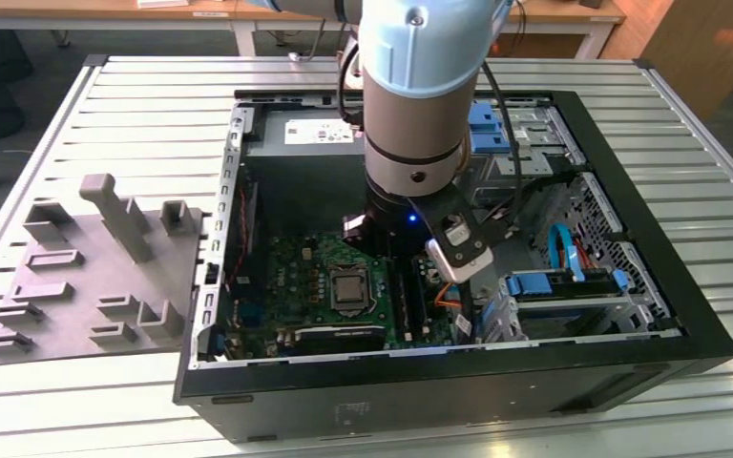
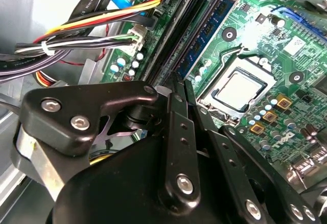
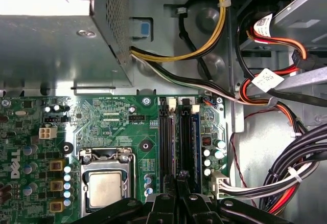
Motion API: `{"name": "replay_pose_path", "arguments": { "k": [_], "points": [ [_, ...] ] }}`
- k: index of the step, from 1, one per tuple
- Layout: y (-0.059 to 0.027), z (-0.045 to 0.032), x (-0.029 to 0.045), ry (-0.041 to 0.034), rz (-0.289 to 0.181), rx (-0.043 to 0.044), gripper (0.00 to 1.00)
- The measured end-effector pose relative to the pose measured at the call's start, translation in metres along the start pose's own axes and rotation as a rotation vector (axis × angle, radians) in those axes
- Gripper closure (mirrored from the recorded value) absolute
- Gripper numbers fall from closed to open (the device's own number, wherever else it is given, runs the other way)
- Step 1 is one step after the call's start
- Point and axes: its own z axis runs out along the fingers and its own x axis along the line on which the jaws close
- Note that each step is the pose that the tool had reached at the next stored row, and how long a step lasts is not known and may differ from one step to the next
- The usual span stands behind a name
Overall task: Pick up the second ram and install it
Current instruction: 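Insert the second ram into the second slot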
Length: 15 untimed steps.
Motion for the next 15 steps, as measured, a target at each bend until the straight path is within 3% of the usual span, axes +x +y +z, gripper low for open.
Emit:
{"name": "replay_pose_path", "arguments": {
  "k": [15],
  "points": [
    [-0.0002, 0.0023, 0.0002, -0.0001, 0.002, 0.0003, 0.87]
  ]
}}
